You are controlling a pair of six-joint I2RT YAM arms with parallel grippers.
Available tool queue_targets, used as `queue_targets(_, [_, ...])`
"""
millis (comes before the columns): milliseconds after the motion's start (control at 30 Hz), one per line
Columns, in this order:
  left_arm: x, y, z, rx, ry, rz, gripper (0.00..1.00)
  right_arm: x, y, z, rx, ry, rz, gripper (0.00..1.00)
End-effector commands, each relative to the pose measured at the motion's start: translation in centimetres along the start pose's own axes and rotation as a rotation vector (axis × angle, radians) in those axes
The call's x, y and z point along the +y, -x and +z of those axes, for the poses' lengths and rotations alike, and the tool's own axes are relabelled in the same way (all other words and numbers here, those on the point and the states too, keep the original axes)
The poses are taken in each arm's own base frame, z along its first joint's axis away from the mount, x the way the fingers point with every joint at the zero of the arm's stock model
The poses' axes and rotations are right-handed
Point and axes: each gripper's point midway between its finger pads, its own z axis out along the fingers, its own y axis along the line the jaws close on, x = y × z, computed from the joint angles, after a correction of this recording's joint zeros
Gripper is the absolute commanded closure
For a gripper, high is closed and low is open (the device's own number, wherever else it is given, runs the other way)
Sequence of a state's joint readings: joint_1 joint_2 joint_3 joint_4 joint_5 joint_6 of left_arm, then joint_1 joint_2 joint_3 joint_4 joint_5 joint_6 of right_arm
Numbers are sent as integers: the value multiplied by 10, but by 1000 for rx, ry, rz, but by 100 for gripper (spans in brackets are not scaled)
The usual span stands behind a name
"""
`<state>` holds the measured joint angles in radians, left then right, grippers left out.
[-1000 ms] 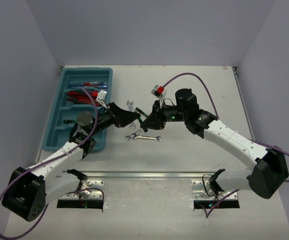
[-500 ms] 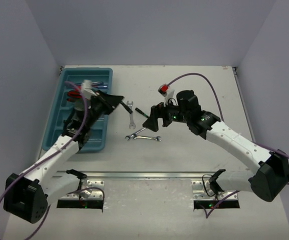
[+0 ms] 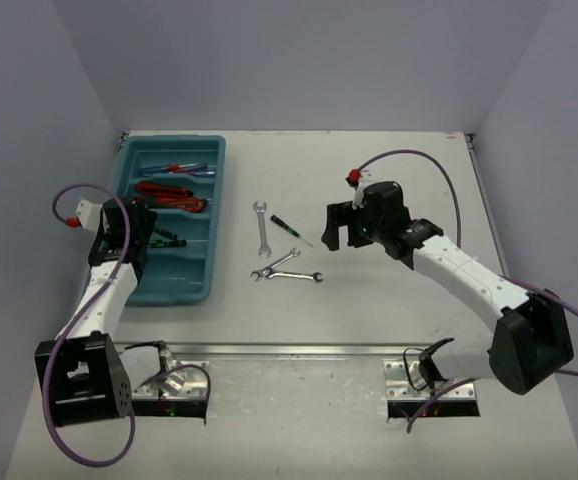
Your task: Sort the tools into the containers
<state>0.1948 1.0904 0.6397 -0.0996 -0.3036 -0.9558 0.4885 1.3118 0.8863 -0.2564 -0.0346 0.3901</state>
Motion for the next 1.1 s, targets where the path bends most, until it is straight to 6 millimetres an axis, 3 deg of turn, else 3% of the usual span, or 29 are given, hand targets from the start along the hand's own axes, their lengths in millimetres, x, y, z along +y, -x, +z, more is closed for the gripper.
queue_targets(0, [-7,14,5,-29,-5,-13,22,-2,4,25,52,-5,-64,1])
queue_targets(67, [-9,15,1,-29,-19,-13,6,-4,1,41,98,-9,-83,2])
queue_targets(133, [-12,19,-9,-33,-36,-12,1,1,-2,63,163,14,-112,9])
queue_targets(200, [-24,27,-28,-39,-99,-16,0,9,-6,89,235,41,-165,16])
queue_targets(267, [-33,25,-40,-14,-154,2,0,19,12,101,242,24,-232,19])
queue_targets(433, [-46,24,-78,27,-280,81,0,39,18,154,321,11,-347,25])
queue_targets(467, [-43,21,-81,39,-280,101,0,36,3,166,368,7,-356,26])
queue_targets(533, [-50,20,-95,54,-344,117,0,38,6,176,387,-4,-379,31])
queue_targets(567, [-53,18,-99,66,-370,133,0,35,-8,183,431,-5,-384,38])
queue_targets(600, [-56,21,-103,57,-386,135,0,38,-7,187,431,0,-393,43])
queue_targets(733, [-68,15,-112,103,-453,204,0,37,-17,198,436,-5,-425,68])
queue_targets(833, [-74,-10,-112,222,-522,252,0,37,-14,201,414,-1,-435,97])
queue_targets(967, [-85,-50,-113,345,-621,326,0,45,17,185,272,-13,-412,100])
queue_targets(1067, [-109,-99,-135,459,-769,406,0,52,55,138,134,-18,-385,100])
